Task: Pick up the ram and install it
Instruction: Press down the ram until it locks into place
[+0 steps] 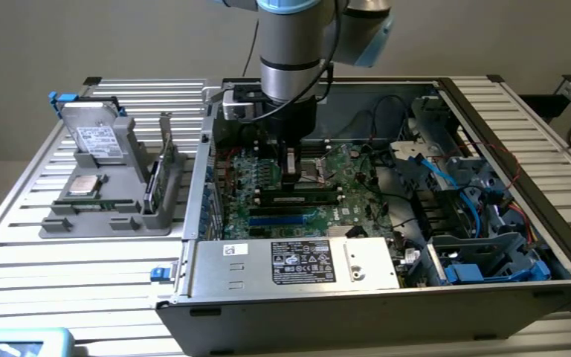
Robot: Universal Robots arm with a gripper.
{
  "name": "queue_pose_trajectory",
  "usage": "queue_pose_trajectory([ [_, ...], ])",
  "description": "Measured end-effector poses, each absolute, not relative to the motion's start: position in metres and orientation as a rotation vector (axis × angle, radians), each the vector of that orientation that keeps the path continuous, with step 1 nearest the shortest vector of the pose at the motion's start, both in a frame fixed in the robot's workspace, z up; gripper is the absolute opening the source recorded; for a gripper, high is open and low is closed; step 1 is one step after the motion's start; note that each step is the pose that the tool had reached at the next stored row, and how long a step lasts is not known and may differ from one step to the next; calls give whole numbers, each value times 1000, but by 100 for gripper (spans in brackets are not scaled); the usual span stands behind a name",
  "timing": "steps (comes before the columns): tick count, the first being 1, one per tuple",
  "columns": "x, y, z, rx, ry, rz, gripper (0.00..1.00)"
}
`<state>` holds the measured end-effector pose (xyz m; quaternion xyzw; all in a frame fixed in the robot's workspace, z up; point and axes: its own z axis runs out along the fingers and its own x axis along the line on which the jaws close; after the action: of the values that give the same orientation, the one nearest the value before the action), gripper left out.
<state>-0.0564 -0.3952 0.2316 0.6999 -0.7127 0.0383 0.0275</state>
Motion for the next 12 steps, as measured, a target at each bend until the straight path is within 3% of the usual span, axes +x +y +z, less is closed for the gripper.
queue_pose_trajectory([
  [12,-57,-395,225,2153,-2207,118,11],
])
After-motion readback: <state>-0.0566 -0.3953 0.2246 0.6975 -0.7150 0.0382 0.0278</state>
